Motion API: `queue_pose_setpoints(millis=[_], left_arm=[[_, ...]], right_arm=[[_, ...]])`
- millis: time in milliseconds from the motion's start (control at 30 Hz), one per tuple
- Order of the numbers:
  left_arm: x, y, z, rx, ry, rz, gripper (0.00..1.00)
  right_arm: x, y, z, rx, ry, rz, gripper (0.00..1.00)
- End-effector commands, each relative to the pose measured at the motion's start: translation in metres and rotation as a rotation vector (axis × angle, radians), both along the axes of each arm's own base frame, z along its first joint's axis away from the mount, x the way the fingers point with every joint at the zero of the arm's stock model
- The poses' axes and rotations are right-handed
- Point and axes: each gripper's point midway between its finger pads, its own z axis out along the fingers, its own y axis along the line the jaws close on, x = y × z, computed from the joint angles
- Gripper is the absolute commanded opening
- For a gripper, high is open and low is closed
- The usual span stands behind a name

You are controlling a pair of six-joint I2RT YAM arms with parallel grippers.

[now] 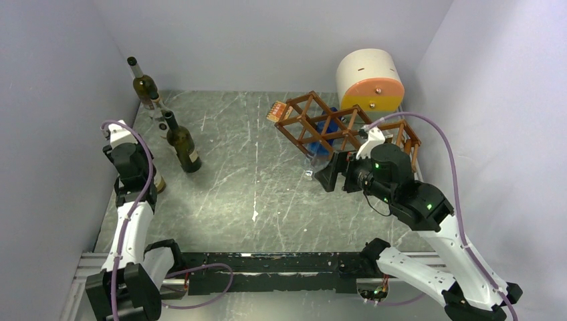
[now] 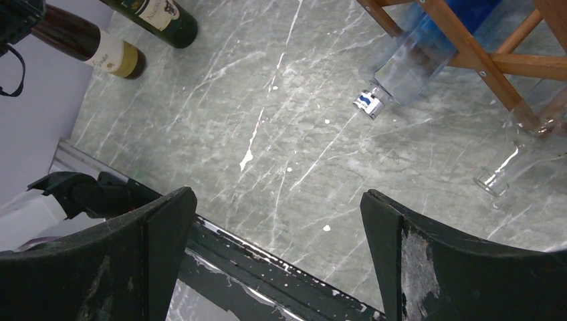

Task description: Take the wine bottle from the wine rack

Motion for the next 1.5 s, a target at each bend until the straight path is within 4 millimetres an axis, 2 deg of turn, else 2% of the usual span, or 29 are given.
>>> queue_pose_setpoints(millis=[0, 333, 533, 733, 867, 967, 1133, 1167, 1233, 1267, 1467], left_arm=[[0.01, 0.0, 0.105, 0.116, -0.346, -0.044, 0.07], [0.014, -0.005, 0.104, 0.169, -0.322, -0.092, 0.07], [0.011, 0.0, 0.101, 0.18, -0.331, -0.067, 0.07], [0.017, -0.001, 0.096, 0.146, -0.347, -0.112, 0.07], [0.013, -0.001, 0.098, 0.147, -0.356, -0.11, 0.09], [0.011, -0.002, 0.101, 0.14, -0.365, -0.106, 0.27], [0.01, -0.001, 0.101, 0.128, -0.362, -0.099, 0.5], [0.009, -0.001, 0.102, 0.126, -0.363, -0.096, 0.59], [0.008, -0.002, 0.103, 0.125, -0.367, -0.1, 0.9], [0.008, -0.003, 0.104, 0.123, -0.369, -0.105, 0.99], [0.002, -0.004, 0.106, 0.096, -0.377, -0.093, 0.99]], right_arm=[[-0.001, 0.0, 0.007, 0.019, -0.028, 0.003, 0.99], [-0.004, -0.001, 0.006, 0.029, -0.023, 0.008, 1.0], [-0.006, -0.001, 0.006, 0.035, -0.02, 0.01, 1.0], [-0.008, 0.0, 0.005, 0.045, -0.015, 0.015, 0.99], [-0.009, -0.001, 0.006, 0.046, -0.014, 0.014, 0.99], [-0.009, 0.0, 0.006, 0.049, -0.012, 0.016, 0.99], [-0.009, 0.001, 0.006, 0.046, -0.005, 0.02, 0.99], [-0.009, 0.002, 0.006, 0.046, -0.004, 0.022, 0.99], [-0.008, 0.002, 0.006, 0.048, -0.004, 0.022, 0.99], [-0.008, 0.003, 0.006, 0.048, -0.003, 0.024, 0.99], [-0.007, 0.006, 0.005, 0.048, 0.003, 0.031, 0.99]])
